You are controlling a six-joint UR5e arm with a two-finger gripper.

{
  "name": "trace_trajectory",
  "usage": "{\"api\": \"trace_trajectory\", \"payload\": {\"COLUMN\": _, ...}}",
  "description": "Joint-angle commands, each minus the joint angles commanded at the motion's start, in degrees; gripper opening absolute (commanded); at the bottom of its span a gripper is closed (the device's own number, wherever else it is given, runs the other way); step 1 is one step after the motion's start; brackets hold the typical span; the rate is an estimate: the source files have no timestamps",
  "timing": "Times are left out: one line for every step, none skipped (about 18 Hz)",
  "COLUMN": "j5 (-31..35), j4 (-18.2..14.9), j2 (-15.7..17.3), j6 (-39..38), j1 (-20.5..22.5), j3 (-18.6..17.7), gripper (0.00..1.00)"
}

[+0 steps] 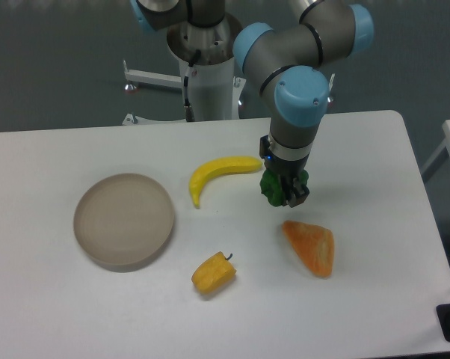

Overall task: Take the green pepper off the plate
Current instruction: 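Lift the green pepper off the plate and carry it past the banana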

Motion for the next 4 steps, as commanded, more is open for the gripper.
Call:
{"api": "trace_trajectory", "payload": {"j5": 0.0, "j4": 0.0, "j2": 0.2, "j6": 0.0, "j1": 0.1, "j3": -0.2, "gripper": 0.11}}
{"api": "trace_trajectory", "payload": {"j5": 0.0, "j4": 0.0, "j2": 0.2, "j6": 0.0, "j1": 0.1, "j3": -0.2, "gripper": 0.11}}
{"api": "trace_trajectory", "payload": {"j5": 0.1, "j4": -0.1, "j2": 0.3, "j6": 0.0, "j1": 0.1, "j3": -0.3, "gripper": 0.11}}
{"api": "trace_trajectory", "payload": {"j5": 0.1, "j4": -0.1, "j2": 0.3, "j6": 0.0, "j1": 0.1, "j3": -0.3, "gripper": 0.11}}
